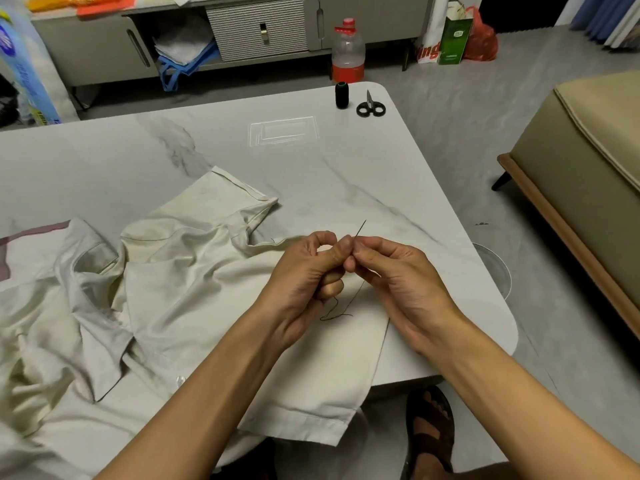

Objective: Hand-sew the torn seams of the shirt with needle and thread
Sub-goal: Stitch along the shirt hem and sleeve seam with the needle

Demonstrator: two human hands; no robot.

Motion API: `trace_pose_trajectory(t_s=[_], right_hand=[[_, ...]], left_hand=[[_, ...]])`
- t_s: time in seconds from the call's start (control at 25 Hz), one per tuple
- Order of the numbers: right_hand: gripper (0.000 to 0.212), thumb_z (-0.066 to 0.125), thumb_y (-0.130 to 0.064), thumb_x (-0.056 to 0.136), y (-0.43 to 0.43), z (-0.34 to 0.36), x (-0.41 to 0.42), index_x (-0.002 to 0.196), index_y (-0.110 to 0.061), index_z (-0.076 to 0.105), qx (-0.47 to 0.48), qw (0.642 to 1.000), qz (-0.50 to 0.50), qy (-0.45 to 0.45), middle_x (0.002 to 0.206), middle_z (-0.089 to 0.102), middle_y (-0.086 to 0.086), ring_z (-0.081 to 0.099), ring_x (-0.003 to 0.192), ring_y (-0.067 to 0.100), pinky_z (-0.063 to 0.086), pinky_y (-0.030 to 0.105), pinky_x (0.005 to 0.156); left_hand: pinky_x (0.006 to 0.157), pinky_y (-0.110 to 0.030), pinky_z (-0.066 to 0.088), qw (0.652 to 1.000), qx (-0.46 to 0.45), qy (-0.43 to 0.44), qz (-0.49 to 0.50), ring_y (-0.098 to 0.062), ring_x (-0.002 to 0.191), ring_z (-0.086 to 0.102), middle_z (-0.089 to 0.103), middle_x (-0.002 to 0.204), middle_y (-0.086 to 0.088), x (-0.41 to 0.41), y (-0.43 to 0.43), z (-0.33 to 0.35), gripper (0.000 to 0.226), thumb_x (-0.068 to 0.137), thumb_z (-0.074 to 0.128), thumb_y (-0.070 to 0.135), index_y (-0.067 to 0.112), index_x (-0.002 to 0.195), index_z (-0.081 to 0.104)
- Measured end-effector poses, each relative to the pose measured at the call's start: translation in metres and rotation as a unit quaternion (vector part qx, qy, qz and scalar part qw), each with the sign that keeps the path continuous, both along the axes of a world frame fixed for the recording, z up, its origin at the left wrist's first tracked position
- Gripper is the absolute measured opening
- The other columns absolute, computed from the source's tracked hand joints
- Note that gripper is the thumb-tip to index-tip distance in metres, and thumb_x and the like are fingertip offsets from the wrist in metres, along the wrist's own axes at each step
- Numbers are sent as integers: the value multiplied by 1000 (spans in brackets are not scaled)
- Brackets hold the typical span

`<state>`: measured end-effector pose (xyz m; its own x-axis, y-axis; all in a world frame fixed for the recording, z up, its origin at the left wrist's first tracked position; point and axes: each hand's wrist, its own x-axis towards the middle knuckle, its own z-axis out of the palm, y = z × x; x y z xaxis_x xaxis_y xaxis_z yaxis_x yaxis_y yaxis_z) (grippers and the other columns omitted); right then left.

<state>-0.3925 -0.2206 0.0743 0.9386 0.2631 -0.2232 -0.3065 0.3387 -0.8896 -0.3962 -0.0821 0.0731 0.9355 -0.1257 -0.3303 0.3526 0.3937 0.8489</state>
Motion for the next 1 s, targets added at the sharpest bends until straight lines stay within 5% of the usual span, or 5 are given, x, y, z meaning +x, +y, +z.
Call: trace_pose_trajectory(t_s=[0.12, 0.32, 0.6, 0.72, 1.0], right_hand=[[13, 57, -11, 95, -5, 0, 1, 91, -5, 68, 0, 1000, -24, -15, 73, 67, 1, 66, 81, 9, 50, 24, 90], [11, 51, -11, 99, -30, 4, 8, 93, -7, 60, 38, 994, -102, -2, 81, 71, 8, 70, 81, 23, 57, 31, 82], [11, 52, -7, 98, -35, -6, 12, 92, -6, 61, -45, 996, -68, 22, 66, 55, 7, 56, 62, 18, 53, 27, 67], [12, 52, -6, 97, -36, -8, 12, 92, -5, 63, -118, 992, -47, 1, 65, 58, 6, 57, 66, 19, 53, 25, 67], [20, 52, -9, 92, -28, -18, 8, 87, -20, 68, -393, 910, 19, -128, 59, 65, 0, 57, 53, 15, 53, 32, 60]], left_hand=[[43, -17, 24, 998, 31, -19, -46, -6, 45, 29, 64, 68, -5, 0, -4, 8, 25, 89, 61, 32, 9, 96, 53], [69, -33, 58, 951, 301, -70, -15, -24, 68, 71, 76, 83, -14, 17, 11, 3, 14, 101, 56, 16, 8, 91, 58], [93, -19, 30, 736, 618, -270, -52, -21, 119, 50, 66, 118, 0, 42, -7, -32, 30, 95, 65, 17, 14, 125, 62], [105, -29, 24, 690, 665, -267, -104, -23, 100, 58, 71, 98, 1, 48, -7, -37, 17, 98, 61, 24, 16, 111, 67], [54, -15, 31, 843, 504, -131, -135, 1, 52, 46, 51, 50, 19, 48, 8, -17, 19, 97, 61, 24, 18, 81, 69]])
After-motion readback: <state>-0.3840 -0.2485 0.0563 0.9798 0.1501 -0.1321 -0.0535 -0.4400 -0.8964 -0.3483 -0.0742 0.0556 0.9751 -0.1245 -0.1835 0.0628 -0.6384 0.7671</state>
